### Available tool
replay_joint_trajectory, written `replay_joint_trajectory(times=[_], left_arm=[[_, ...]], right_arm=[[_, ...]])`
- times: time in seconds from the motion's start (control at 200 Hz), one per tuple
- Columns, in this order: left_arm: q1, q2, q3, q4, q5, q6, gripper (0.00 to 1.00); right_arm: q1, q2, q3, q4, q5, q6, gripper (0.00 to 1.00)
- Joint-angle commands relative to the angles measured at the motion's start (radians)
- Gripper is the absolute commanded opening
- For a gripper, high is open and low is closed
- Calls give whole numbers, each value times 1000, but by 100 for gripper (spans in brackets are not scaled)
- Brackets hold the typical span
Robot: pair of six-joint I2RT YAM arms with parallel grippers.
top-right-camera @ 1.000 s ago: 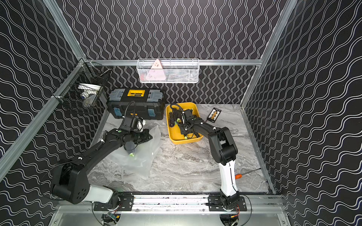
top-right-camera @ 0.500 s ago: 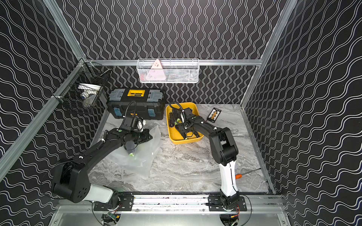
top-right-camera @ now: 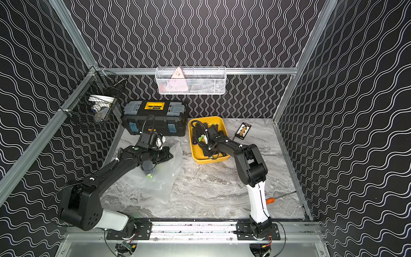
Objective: Place the eggplant in a zip-top bag and seal the zipper
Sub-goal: Pick up the eggplant from the basket, then place the eggplant in the zipper food storage bag.
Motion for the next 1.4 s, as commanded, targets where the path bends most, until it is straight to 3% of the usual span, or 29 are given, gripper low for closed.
replay_joint_trajectory(times=[0.0,0.335,0.525,0.635,0.901,1.131,1.391], left_arm=[[1,-6,11,-10,-14,17,0],[8,19,34,0,-4,14,0],[7,28,45,1,-1,17,0],[7,23,43,-3,0,24,0],[-4,-5,46,-20,-10,44,0],[-75,-74,53,-56,-62,112,0],[-140,-100,32,-73,-35,115,0]], right_arm=[[2,-35,-5,27,-17,5,39],[2,-245,-40,0,-101,14,34],[45,-404,-152,33,-402,112,32],[99,-454,-208,51,-498,144,30],[216,-394,-215,13,-531,188,27],[223,-275,-112,-93,-540,212,29],[223,-213,21,-177,-531,254,35]])
